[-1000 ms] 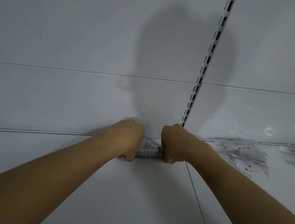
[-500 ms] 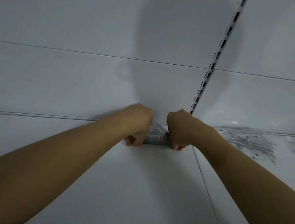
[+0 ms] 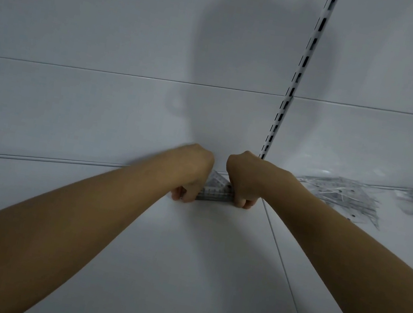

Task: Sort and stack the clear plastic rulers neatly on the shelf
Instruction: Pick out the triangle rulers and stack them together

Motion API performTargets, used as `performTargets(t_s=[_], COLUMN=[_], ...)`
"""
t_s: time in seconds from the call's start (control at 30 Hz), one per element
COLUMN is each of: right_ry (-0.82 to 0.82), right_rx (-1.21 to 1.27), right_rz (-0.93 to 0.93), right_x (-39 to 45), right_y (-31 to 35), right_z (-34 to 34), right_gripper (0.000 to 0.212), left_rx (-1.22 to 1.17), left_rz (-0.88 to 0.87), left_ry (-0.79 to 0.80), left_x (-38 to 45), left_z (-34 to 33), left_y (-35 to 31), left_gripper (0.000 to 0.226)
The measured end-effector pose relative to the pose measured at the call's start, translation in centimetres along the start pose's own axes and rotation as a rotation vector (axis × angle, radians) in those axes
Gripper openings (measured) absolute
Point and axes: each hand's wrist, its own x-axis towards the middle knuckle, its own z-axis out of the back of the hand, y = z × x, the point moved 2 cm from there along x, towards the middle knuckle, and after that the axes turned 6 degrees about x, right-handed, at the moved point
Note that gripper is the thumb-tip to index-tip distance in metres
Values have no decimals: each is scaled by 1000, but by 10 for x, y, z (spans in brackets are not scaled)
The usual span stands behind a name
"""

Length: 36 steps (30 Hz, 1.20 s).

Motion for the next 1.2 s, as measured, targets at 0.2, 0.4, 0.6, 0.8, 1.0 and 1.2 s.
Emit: performTargets(t_s=[0.2,0.4,0.6,0.8,1.0,1.2], right_ry=[16,-140,-103,-158,-229,-391], right_rx=[112,81,24,71,125,325], right_rz=[10,69,0,40,249,411], right_x=[-12,-66,-101,-111,-77,-52], right_y=[-16,-92,-189,-261,-289,-297], right_z=[0,11,3,-3,-12,-39], right_gripper=[35,54,54,58,46,32], left_rx=[89,147,225,149,-79,-383], left_rz=[-51,-122,-196,-222,-117,-121], left_ry=[-58,-270,-271,-359,-443,-575], left_x=[-8,-29,-16,18,54,73], left_z=[0,13,26,37,29,1], left_y=[1,0,-72,-153,-192,-202], left_gripper=[36,38,32,31,26,55])
